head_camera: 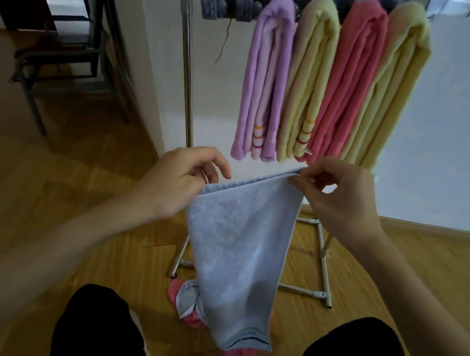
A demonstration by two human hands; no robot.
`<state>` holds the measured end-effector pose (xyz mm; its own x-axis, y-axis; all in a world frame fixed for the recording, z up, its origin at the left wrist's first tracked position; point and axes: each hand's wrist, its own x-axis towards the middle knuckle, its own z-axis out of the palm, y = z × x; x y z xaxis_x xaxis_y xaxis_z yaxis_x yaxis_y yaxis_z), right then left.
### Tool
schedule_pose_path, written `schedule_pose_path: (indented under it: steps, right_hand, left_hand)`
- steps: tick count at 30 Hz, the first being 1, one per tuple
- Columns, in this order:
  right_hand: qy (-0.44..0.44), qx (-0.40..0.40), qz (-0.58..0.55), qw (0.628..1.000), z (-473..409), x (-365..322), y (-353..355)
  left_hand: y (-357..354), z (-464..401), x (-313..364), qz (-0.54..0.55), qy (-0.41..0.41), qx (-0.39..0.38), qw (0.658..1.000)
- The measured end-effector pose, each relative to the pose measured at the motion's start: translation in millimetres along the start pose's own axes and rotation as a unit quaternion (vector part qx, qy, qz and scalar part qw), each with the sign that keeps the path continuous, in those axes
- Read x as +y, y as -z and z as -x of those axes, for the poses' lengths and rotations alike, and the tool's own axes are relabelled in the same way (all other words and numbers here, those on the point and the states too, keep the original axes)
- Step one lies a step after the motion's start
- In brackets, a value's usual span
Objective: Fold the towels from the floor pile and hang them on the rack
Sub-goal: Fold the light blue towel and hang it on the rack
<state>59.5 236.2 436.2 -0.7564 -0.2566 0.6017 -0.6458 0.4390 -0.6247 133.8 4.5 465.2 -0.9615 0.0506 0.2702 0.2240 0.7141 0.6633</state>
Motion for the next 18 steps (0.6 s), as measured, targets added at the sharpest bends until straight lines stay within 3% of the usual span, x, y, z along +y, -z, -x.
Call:
schedule_pose_path:
  steps: [9,13,18]
  right_hand:
    - [0.019,-0.016,0.002,1.000,5,3,-8]
    - [0.089,-0.052,0.062,0.993,3,4,-9]
    - [0.104,-0.091,0.077,0.987,1,8,-11]
  left_hand:
    - [-9,13,4,0.023,-0.018,-0.189,0.981]
    - [-9,14,1,-0.015,-0.052,-0.243,0.968]
    - [-2,17,9,-0.091,-0.049,-0.316,0.943]
